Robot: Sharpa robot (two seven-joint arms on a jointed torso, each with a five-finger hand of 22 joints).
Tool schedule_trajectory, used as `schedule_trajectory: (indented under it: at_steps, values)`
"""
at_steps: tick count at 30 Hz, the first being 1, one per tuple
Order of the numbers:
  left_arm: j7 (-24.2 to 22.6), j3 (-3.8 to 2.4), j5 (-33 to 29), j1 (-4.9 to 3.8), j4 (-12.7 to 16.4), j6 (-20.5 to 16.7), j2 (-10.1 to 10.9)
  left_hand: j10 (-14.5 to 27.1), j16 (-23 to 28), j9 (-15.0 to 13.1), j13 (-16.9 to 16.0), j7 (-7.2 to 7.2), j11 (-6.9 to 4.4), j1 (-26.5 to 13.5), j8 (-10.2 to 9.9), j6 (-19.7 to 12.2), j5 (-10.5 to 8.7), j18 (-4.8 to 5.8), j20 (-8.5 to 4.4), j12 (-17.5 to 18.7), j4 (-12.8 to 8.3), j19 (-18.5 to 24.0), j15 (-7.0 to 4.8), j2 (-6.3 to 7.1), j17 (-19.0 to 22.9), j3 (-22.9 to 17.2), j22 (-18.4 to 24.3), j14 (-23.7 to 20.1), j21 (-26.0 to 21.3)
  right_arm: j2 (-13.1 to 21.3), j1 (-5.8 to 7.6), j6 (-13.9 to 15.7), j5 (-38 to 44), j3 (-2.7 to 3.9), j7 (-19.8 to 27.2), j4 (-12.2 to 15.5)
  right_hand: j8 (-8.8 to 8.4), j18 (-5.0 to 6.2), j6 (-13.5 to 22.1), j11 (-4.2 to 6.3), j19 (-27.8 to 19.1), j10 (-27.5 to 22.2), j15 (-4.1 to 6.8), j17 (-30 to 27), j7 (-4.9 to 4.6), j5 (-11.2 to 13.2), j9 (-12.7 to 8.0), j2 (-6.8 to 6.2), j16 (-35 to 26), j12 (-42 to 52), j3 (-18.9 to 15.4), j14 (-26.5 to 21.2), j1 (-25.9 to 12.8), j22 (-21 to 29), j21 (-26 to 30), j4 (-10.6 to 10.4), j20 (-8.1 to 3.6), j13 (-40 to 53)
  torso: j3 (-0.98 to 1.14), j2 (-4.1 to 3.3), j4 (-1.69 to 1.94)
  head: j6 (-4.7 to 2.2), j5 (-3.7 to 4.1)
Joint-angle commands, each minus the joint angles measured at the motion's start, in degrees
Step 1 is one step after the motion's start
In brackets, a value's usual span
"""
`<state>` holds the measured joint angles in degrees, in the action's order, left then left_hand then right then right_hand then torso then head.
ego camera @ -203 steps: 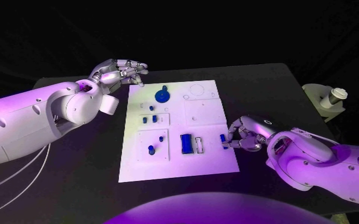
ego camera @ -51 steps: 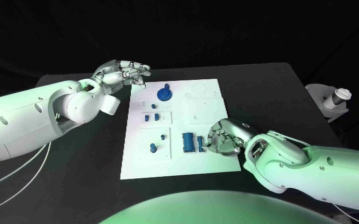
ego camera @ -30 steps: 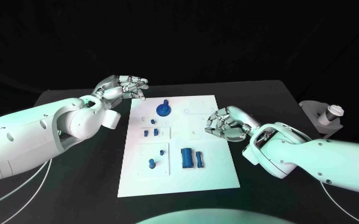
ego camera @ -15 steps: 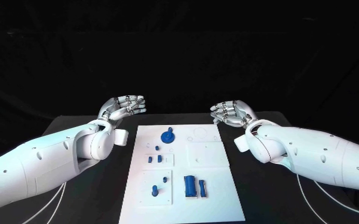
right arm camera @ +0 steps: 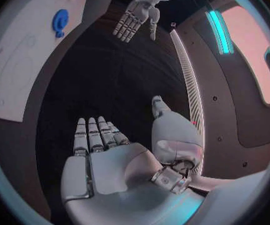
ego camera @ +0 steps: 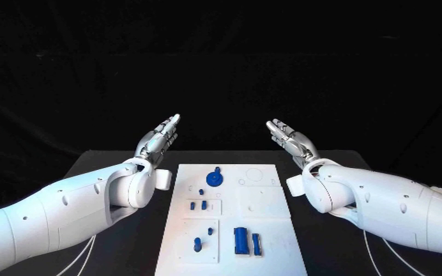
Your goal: Assemble the parts on the task board
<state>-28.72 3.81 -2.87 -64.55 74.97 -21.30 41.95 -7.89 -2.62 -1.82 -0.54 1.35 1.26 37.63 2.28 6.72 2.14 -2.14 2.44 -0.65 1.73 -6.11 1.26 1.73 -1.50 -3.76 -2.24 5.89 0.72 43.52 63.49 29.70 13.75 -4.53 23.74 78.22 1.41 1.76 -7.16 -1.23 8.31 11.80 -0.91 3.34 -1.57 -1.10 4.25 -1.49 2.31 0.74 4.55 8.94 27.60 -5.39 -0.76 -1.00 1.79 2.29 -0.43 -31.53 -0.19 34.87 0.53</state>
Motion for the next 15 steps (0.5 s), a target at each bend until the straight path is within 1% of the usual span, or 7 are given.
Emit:
schedule_trajectory:
  at_steps: [1, 4, 7, 8, 11, 15]
  values:
    - [-0.58, -0.76, 1.25, 0.95, 3.53, -8.34, 0.56, 7.89, 2.62, 1.82, 0.54, -1.35, -1.26, -37.63, -2.28, -6.72, -2.14, 2.14, -2.44, 0.65, -1.73, 6.11, -1.26, -1.73, 1.5, 3.76, 2.24, -5.89, -0.72, 0.37, -1.12, 7.42, -6.98, 1.31, 3.42, 4.14, -1.41, -1.76, 7.16, 1.23, -8.31, -11.8, 0.91, -3.34, 1.57, 1.1, -4.25, 1.49, -2.31, -0.74, -4.55, -8.94, -27.6, 5.39, 0.76, 1.0, -1.79, -2.29, 0.43, 0.35, 0.19, -0.49, -0.53]
    - [-0.74, -1.8, 1.8, 2.12, 7.42, -13.26, 1.3, 7.89, 2.62, 1.82, 0.54, -1.35, -1.26, -37.63, -2.28, -6.72, -2.14, 2.14, -2.44, 0.65, -1.73, 6.11, -1.26, -1.73, 1.5, 3.76, 2.24, -5.89, -0.72, 0.73, -2.13, 10.61, -10.07, 2.78, 4.63, 7.61, -1.41, -1.76, 7.16, 1.23, -8.31, -11.8, 0.91, -3.34, 1.57, 1.1, -4.25, 1.49, -2.31, -0.74, -4.55, -8.94, -27.6, 5.39, 0.76, 1.0, -1.79, -2.29, 0.43, 0.35, 0.19, -0.49, -0.53]
    - [-0.9, -2.74, 2.3, 3.18, 10.98, -17.75, 1.98, 7.89, 2.62, 1.82, 0.54, -1.35, -1.26, -37.63, -2.28, -6.72, -2.14, 2.14, -2.44, 0.65, -1.73, 6.11, -1.26, -1.73, 1.5, 3.76, 2.24, -5.89, -0.72, 1.02, -2.91, 13.1, -12.48, 3.92, 5.56, 10.31, -1.41, -1.76, 7.16, 1.23, -8.31, -11.8, 0.91, -3.34, 1.57, 1.1, -4.25, 1.49, -2.31, -0.74, -4.55, -8.94, -27.6, 5.39, 0.76, 1.0, -1.79, -2.29, 0.43, 0.35, 0.19, -0.49, -0.53]
    - [-0.93, -2.97, 2.42, 3.44, 11.83, -18.83, 2.14, 7.89, 2.62, 1.82, 0.54, -1.35, -1.26, -37.63, -2.28, -6.72, -2.14, 2.14, -2.44, 0.65, -1.73, 6.11, -1.26, -1.73, 1.5, 3.76, 2.24, -5.89, -0.72, 1.08, -3.07, 13.61, -12.96, 4.16, 5.75, 10.85, -1.41, -1.76, 7.16, 1.23, -8.31, -11.8, 0.91, -3.34, 1.57, 1.1, -4.25, 1.49, -2.31, -0.74, -4.55, -8.94, -27.6, 5.39, 0.76, 1.0, -1.79, -2.29, 0.43, 0.35, 0.19, -0.49, -0.53]
    - [-1.01, -3.46, 2.69, 4.0, 13.69, -21.18, 2.49, 7.89, 2.62, 1.82, 0.54, -1.35, -1.26, -37.63, -2.28, -6.72, -2.14, 2.14, -2.44, 0.65, -1.73, 6.11, -1.26, -1.73, 1.5, 3.76, 2.24, -5.89, -0.72, 1.16, -3.31, 14.37, -13.7, 4.51, 6.04, 11.68, -1.41, -1.76, 7.16, 1.23, -8.31, -11.8, 0.91, -3.34, 1.57, 1.1, -4.25, 1.49, -2.31, -0.74, -4.55, -8.94, -27.6, 5.39, 0.76, 1.0, -1.79, -2.29, 0.43, 0.35, 0.19, -0.49, -0.53]
    - [-1.07, -3.8, 2.86, 4.38, 14.95, -22.78, 2.73, 7.89, 2.62, 1.82, 0.54, -1.35, -1.26, -37.63, -2.28, -6.72, -2.14, 2.14, -2.44, 0.65, -1.73, 6.11, -1.26, -1.73, 1.5, 3.76, 2.24, -5.89, -0.72, 1.17, -3.33, 14.42, -13.75, 4.53, 6.06, 11.73, -1.41, -1.76, 7.16, 1.23, -8.31, -11.8, 0.91, -3.34, 1.57, 1.1, -4.25, 1.49, -2.31, -0.74, -4.55, -8.94, -27.6, 5.39, 0.76, 1.0, -1.79, -2.29, 0.43, 0.35, 0.19, -0.49, -0.53]
